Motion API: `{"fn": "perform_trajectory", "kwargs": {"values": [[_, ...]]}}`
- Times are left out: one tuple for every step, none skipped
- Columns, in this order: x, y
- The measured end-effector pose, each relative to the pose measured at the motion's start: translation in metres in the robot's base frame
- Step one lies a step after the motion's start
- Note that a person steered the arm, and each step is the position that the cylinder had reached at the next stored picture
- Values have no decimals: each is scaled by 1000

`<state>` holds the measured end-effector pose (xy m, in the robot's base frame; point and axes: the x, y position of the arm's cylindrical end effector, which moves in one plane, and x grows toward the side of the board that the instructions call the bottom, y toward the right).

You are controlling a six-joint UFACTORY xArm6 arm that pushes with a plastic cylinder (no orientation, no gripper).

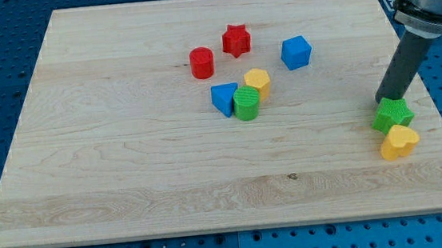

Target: Move your arm towards the blue cube

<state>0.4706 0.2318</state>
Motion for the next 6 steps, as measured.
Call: {"fn": "perform_trajectory", "kwargs": {"values": [[-3, 0], [10, -1], [17, -9], [11, -17], [-40, -55], [-58, -60]]}}
